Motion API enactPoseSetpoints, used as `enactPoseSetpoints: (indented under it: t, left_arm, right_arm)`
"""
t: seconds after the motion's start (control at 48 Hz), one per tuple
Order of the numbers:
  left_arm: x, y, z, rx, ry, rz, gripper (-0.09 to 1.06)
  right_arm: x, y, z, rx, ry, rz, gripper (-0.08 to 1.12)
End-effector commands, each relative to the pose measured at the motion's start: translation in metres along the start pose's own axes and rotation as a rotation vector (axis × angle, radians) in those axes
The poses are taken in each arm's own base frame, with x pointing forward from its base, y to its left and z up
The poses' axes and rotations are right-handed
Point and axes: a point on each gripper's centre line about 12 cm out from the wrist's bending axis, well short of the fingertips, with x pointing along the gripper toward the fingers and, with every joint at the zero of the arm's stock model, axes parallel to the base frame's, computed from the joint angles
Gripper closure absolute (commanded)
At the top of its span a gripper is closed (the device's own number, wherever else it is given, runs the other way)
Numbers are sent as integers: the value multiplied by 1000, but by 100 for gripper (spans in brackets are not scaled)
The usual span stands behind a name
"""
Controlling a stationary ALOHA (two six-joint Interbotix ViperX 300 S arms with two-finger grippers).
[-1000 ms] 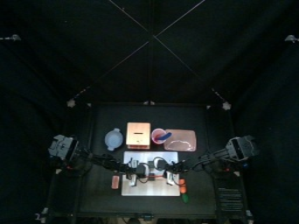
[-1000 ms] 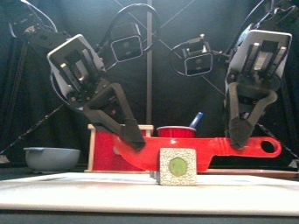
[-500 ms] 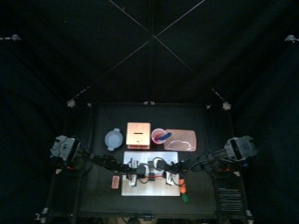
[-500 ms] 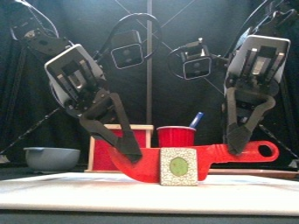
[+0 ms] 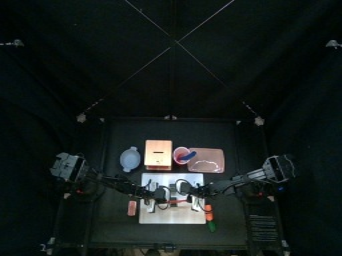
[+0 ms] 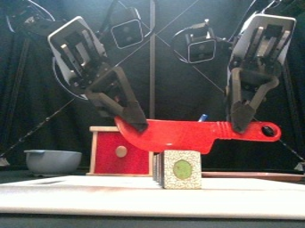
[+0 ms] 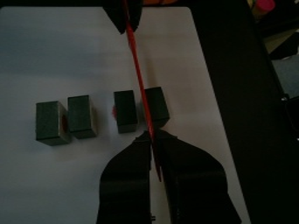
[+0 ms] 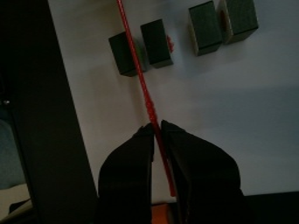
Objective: Place sushi on board then cut the sushi with the knife then place the pieces on the plate
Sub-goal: Cut the sushi into 4 pieces
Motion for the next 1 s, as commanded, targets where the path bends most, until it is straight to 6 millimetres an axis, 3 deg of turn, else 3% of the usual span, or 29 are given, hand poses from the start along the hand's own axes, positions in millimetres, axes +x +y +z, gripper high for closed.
enactPoseSetpoints:
  t: [0.021, 0.208, 0.479, 0.75, 1.0]
  left_arm:
    - [-12, -5, 22, 36, -74, -15, 54]
    - [-25, 10, 41, 66, -154, 11, 54]
    - [-36, 27, 49, 57, -225, 46, 45]
    - [-37, 28, 51, 80, -235, 48, 31]
    - [-45, 32, 60, 92, -303, 56, 26]
  right_arm:
    - [-24, 5, 18, 0, -84, 30, 55]
    - [-43, 3, 22, -8, -132, 41, 55]
    - [-63, -8, 15, 8, -173, 44, 55]
    - [-75, -19, 5, 27, -190, 39, 55]
    - [-80, -26, -9, 57, -186, 46, 55]
